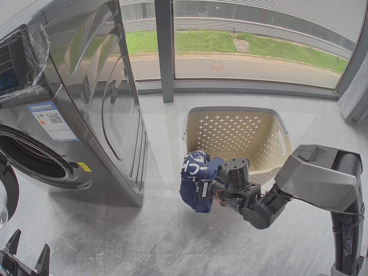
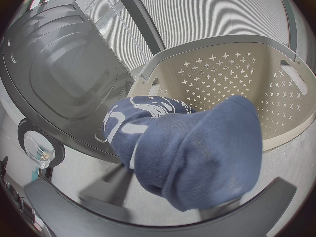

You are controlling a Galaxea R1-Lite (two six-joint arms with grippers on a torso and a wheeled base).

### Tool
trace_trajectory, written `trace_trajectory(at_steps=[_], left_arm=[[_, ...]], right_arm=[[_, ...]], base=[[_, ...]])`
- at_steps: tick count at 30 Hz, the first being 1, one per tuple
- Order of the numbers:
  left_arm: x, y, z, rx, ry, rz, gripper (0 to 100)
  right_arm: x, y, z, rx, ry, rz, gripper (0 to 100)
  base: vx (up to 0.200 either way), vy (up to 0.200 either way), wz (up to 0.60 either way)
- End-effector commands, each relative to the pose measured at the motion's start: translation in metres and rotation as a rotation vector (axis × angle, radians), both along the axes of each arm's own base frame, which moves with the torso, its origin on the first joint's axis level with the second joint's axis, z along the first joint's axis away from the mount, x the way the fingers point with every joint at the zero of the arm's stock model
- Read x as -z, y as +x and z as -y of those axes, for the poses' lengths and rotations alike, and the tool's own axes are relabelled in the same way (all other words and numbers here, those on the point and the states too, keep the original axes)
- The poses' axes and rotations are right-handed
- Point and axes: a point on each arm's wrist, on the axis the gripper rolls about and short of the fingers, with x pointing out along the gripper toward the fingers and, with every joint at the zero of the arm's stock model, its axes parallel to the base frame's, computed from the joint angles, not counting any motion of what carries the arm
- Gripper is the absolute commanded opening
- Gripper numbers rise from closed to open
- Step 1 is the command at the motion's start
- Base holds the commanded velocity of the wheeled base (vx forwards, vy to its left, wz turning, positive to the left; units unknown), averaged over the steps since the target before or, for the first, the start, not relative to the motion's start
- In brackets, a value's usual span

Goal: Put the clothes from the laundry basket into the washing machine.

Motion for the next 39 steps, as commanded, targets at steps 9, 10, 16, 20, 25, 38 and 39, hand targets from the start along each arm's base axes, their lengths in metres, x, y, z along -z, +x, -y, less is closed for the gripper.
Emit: trace_trajectory(at_steps=[9, 10, 16, 20, 25, 38, 39], left_arm=[[0.005, 0.0, 0.0, -0.003, 0.0, -0.005, 100], [0.005, 0.0, 0.0, -0.001, -0.002, -0.003, 100], [0.005, 0.0, 0.0, -0.003, -0.002, -0.003, 100], [0.005, 0.0, 0.0, -0.003, -0.002, -0.005, 100], [0.004, 0.0, 0.0, -0.004, 0.001, 0.0, 100], [0.004, 0.0, 0.0, -0.003, -0.003, -0.003, 100], [0.005, 0.0, 0.0, -0.003, -0.002, -0.005, 100]], right_arm=[[-0.092, -0.069, 0.029, -0.054, 0.076, 0.103, 0], [-0.101, -0.08, 0.033, -0.064, 0.083, 0.115, 0], [-0.136, -0.125, 0.067, -0.103, 0.093, 0.197, 0], [-0.155, -0.155, 0.092, -0.167, 0.105, 0.266, 0], [-0.176, -0.166, 0.106, -0.205, 0.093, 0.369, 0], [-0.179, -0.186, 0.121, -0.213, 0.081, 0.403, 0], [-0.179, -0.186, 0.121, -0.213, 0.079, 0.401, 0]], base=[[0.0, 0.0, 0.0], [0.0, 0.0, 0.0], [0.0, 0.0, 0.0], [0.0, 0.0, 0.0], [0.0, 0.0, 0.0], [-0.154, 0.0, 0.0], [-0.2, 0.0, 0.0]])
